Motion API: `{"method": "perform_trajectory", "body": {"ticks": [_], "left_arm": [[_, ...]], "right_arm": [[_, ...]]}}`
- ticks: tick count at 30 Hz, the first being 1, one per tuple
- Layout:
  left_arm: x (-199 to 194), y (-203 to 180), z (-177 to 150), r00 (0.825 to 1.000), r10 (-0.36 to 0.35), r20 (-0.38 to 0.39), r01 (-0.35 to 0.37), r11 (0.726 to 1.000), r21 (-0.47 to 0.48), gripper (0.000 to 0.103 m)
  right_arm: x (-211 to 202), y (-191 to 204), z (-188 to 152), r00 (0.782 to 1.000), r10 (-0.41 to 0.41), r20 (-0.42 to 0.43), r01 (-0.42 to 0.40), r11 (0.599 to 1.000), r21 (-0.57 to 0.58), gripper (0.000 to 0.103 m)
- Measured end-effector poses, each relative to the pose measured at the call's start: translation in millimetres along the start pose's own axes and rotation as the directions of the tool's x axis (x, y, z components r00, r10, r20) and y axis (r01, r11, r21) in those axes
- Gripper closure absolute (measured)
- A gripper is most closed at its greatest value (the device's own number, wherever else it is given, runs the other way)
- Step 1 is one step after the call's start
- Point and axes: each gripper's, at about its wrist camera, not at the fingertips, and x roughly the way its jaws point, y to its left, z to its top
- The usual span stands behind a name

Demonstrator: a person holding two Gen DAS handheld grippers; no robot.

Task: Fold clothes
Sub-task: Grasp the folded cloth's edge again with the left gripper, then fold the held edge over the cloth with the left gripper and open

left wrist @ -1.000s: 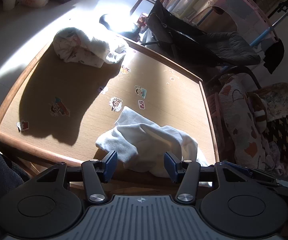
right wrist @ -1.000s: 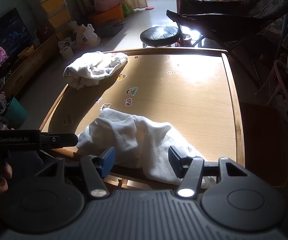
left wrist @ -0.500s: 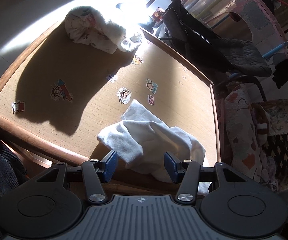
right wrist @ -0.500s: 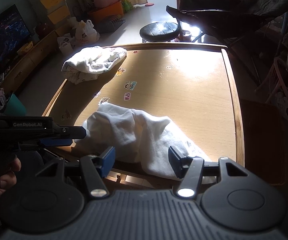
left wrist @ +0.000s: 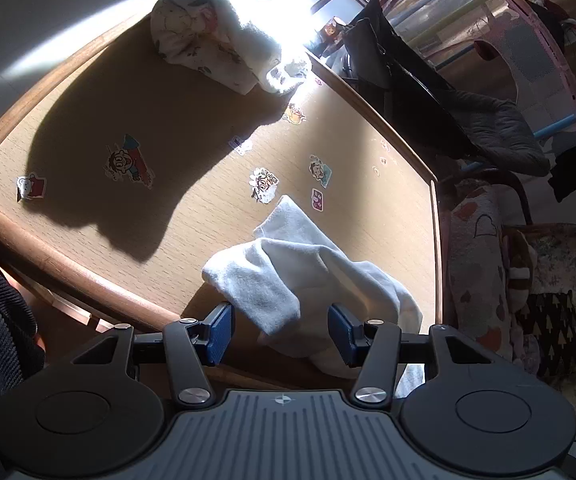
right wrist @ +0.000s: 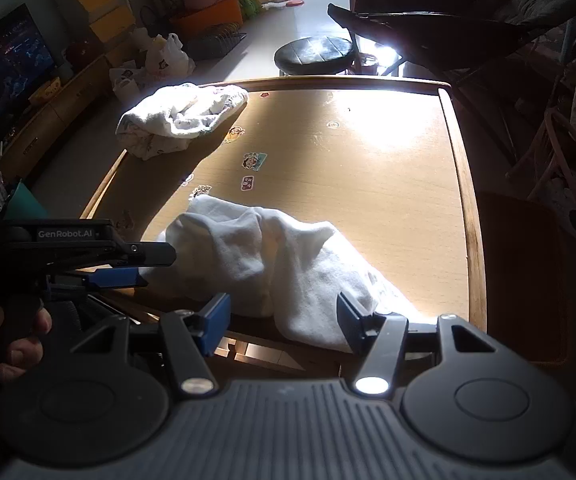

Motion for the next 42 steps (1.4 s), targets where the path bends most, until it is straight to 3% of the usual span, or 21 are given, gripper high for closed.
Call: {"method": "perform_trajectory", "body": {"ticks": [9,13,18,28,42], "left_arm": [[4,8,-2,0.999,-0.031,-0.010,0.030,0.999,-0.023,0.054],[4,8,-2,0.998,-0.059,-0.012,0.058,0.998,-0.023,0.082],[3,7,-1,0.997,-0.079,-0.019,0.079,0.997,-0.016,0.091],[0,-10,8,0.993,-0.114,-0.013,0.114,0.993,0.004,0.094],[0,-72,27,0.981,-0.189,-0.041,0.191,0.978,0.088,0.095]], "right_arm": [[2,-2,-2,1.000,-0.003,-0.011,0.003,1.000,0.000,0.045],[2,2,-3,1.000,-0.007,-0.008,0.006,1.000,-0.029,0.045],[0,8,-2,1.000,0.001,0.009,-0.001,0.997,-0.076,0.045],[-1,5,0,1.000,-0.009,0.022,0.011,0.997,-0.081,0.045],[-6,-16,4,0.998,-0.017,0.058,0.018,1.000,-0.014,0.045]]}}
